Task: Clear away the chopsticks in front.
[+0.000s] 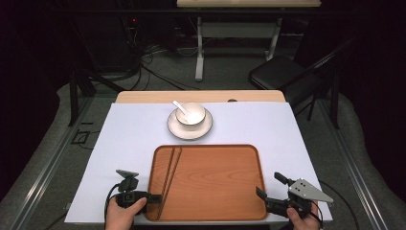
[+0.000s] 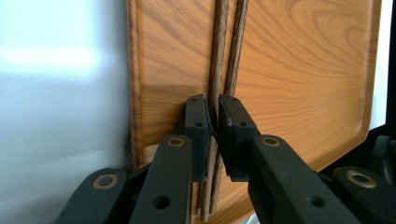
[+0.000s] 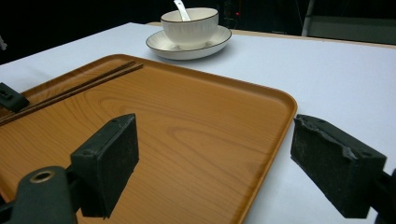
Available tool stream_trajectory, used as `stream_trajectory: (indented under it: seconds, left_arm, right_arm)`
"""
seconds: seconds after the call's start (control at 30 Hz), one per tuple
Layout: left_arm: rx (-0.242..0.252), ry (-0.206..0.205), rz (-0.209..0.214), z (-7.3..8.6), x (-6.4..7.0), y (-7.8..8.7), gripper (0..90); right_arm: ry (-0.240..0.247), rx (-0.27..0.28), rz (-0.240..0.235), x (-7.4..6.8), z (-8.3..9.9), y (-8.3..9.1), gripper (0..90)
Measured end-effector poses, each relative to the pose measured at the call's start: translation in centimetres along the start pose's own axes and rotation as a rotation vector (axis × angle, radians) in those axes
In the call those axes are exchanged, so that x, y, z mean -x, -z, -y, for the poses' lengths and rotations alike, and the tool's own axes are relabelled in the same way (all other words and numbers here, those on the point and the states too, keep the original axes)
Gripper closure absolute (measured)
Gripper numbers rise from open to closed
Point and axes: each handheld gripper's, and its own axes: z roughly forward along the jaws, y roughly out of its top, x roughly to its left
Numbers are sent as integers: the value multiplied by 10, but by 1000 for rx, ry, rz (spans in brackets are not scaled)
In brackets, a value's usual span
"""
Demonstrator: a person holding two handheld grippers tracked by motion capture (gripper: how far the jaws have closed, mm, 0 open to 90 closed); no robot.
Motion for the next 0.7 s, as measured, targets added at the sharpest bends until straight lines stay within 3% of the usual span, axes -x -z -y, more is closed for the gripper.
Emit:
stream_trajectory:
  seconds: [0.17,0.37,0.5,0.63,0.67,0.7]
  left_arm:
    - [5,-2,6,0,1,2,796]
    - [50,-23,16,-5,4,13,719]
    - [78,-44,0,-11,6,18,664]
    - [136,-77,-34,-17,4,26,613]
    - [180,-92,-52,-19,1,29,591]
    - [180,-92,-52,-19,1,29,589]
  right_arm:
    - [-3,-1,1,0,0,0,146]
    - [-4,-2,1,0,0,0,146]
    - [-3,-2,0,0,0,0,146]
    - [-2,-1,0,0,0,0,146]
    - [-3,-1,0,0,0,0,146]
    - [-3,-1,0,0,0,0,146]
